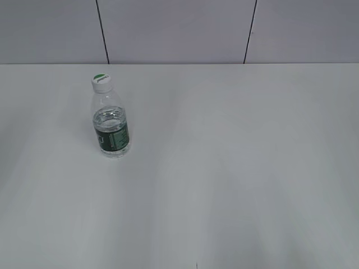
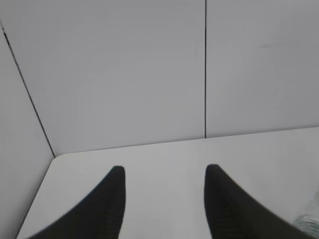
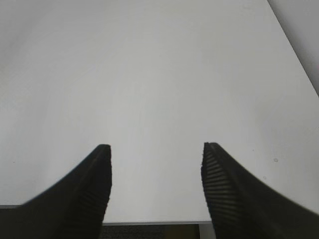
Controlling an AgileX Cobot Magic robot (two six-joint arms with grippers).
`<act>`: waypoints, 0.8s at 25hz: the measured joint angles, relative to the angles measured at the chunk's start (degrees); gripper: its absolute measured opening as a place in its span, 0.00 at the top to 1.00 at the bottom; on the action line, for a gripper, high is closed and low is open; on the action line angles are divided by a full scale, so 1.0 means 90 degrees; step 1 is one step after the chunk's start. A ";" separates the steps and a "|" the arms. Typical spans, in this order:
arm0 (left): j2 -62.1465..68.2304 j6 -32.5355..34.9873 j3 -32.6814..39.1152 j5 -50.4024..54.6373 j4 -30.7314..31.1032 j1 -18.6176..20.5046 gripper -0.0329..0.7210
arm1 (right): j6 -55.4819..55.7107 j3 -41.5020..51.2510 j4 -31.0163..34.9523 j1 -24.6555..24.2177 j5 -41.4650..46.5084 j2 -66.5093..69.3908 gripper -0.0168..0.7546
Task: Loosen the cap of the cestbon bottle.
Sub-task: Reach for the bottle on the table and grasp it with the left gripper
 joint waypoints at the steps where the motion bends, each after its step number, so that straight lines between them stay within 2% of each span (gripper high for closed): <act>1: 0.0341 0.0000 0.0000 -0.0315 0.0015 0.0000 0.52 | 0.0000 0.0000 0.0000 0.0000 0.0000 0.0000 0.41; 10: 0.2743 0.0000 0.0006 -0.2823 0.0196 0.0000 0.52 | 0.0000 0.0000 0.0000 0.0000 0.0000 0.0000 0.41; 16: 0.4358 -0.0253 0.0000 -0.4390 0.0496 0.0000 0.60 | 0.0000 0.0000 0.0000 0.0000 0.0000 0.0000 0.41; 20: 0.5331 -0.0516 0.0000 -0.5354 0.0728 0.0000 0.62 | 0.0000 0.0000 0.0000 0.0000 0.0000 0.0000 0.41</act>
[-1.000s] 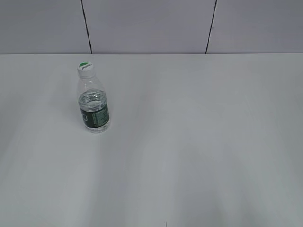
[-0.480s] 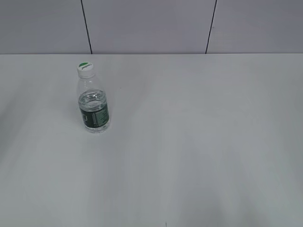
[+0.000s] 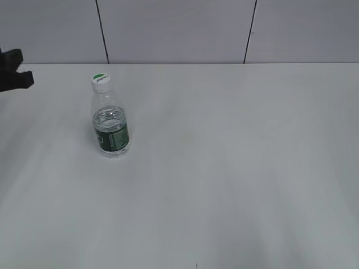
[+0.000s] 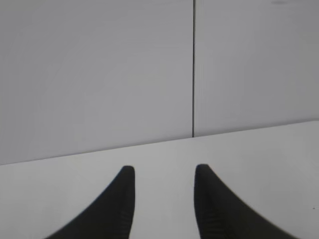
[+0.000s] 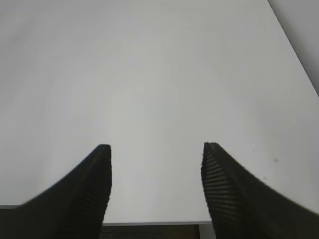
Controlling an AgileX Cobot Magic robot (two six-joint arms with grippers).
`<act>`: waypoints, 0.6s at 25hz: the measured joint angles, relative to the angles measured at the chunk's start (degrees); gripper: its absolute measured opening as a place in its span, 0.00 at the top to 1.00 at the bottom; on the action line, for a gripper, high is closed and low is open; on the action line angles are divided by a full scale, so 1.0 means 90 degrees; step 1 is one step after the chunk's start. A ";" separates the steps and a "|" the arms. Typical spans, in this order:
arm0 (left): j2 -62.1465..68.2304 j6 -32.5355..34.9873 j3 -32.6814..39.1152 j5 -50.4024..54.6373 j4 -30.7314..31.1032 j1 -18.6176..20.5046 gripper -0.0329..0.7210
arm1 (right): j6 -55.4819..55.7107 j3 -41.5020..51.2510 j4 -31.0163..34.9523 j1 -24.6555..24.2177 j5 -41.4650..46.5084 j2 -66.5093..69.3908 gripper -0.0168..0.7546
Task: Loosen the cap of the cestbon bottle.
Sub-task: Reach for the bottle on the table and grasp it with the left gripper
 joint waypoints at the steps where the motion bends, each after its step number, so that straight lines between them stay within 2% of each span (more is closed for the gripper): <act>1: 0.0242 -0.0051 0.0000 -0.0211 0.0107 0.0000 0.62 | 0.0000 0.0000 0.0000 0.0000 0.0000 0.0000 0.41; 7: 0.1463 -0.0237 -0.0057 -0.1586 0.0406 0.0052 0.63 | 0.0000 0.0000 0.0000 0.0000 0.0000 0.0000 0.41; 10: 0.2037 -0.0543 -0.0085 -0.2299 0.0665 0.0253 0.63 | 0.0000 0.0000 0.0000 0.0000 0.0000 0.0000 0.41; 12: 0.2365 -0.0944 -0.0237 -0.2483 0.1234 0.0499 0.63 | 0.0000 0.0000 0.0000 0.0000 0.0000 0.0000 0.41; 15: 0.2765 -0.1733 -0.0600 -0.2562 0.2655 0.0884 0.63 | 0.0000 0.0000 0.0000 0.0000 0.0000 0.0000 0.41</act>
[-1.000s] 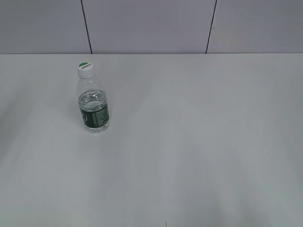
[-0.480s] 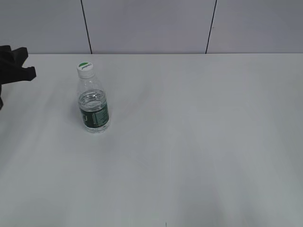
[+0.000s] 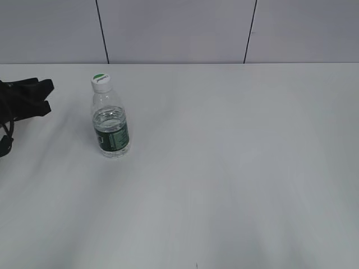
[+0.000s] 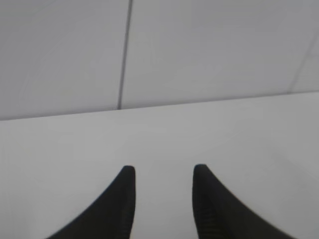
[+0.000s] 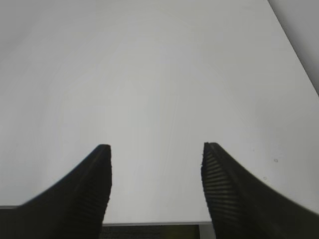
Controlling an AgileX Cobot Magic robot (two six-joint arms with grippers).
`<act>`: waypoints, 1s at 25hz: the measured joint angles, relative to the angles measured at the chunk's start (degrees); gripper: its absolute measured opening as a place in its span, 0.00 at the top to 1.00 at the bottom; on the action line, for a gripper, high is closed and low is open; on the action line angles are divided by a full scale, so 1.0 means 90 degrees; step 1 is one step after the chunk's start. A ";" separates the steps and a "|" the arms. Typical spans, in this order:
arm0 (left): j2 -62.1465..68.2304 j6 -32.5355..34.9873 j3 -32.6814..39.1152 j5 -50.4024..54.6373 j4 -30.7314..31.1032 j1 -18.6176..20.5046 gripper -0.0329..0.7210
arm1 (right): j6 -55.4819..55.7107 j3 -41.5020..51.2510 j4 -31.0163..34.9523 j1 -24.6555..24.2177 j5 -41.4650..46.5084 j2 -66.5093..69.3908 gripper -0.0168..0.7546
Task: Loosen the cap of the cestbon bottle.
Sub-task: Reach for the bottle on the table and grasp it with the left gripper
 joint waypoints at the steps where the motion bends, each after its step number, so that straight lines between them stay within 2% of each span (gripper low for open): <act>1: 0.0090 -0.0279 -0.0138 -0.0010 0.0546 0.0123 0.63 | 0.0000 0.0000 0.0000 0.0000 0.0000 0.0000 0.41; 6: 0.0224 -0.1535 -0.0877 -0.0043 0.3132 0.0577 0.63 | 0.0000 0.0000 0.0000 0.0000 0.0000 0.0000 0.41; 10: 0.0227 -0.2256 -0.1501 -0.0038 0.4499 0.0688 0.63 | 0.0000 0.0000 0.0000 0.0000 0.0000 0.0000 0.41; 13: 0.0232 -0.2485 -0.1828 -0.0038 0.5373 0.0688 0.64 | 0.0000 0.0000 0.0000 0.0000 0.0000 0.0000 0.41; 21: 0.0232 -0.2548 -0.1962 -0.0038 0.6227 0.0693 0.64 | 0.0000 0.0000 0.0000 0.0000 0.0000 0.0000 0.41; 25: 0.0232 -0.2553 -0.1962 -0.0038 0.6265 0.0727 0.64 | 0.0000 0.0000 0.0000 0.0000 0.0000 0.0000 0.41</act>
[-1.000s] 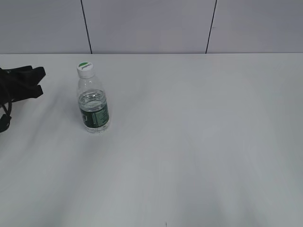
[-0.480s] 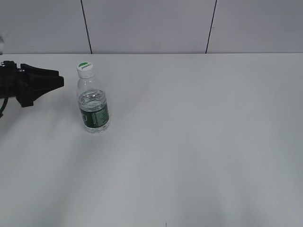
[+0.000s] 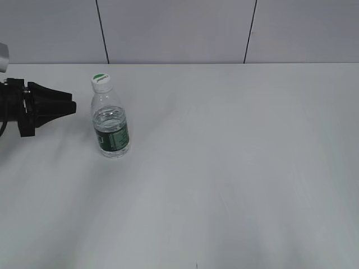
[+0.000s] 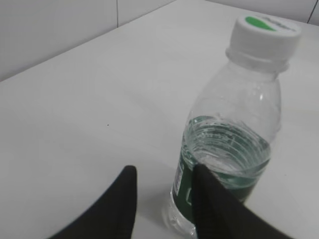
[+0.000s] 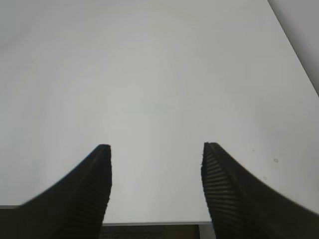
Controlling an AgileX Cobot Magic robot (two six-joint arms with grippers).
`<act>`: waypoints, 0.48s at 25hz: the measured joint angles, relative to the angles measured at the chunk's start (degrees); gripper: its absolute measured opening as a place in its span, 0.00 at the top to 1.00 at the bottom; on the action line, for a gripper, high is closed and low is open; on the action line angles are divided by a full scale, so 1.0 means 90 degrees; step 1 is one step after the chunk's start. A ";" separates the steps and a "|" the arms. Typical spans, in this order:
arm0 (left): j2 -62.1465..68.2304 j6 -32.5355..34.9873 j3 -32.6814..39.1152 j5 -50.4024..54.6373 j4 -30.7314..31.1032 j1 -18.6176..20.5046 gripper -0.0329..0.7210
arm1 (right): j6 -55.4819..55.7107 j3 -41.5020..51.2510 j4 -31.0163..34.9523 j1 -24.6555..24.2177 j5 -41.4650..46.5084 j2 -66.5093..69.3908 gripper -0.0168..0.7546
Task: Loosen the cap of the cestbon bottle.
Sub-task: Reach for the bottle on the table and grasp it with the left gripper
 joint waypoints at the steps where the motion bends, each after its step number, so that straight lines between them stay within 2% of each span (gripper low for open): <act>1: 0.0000 0.0000 0.0000 0.0000 0.0000 0.0012 0.64 | 0.0000 0.0000 0.0000 0.0000 0.0000 0.0000 0.41; 12: 0.0000 -0.0014 0.0000 -0.0144 0.0181 0.0027 0.64 | 0.0000 0.0000 0.0000 0.0000 0.0000 0.0000 0.41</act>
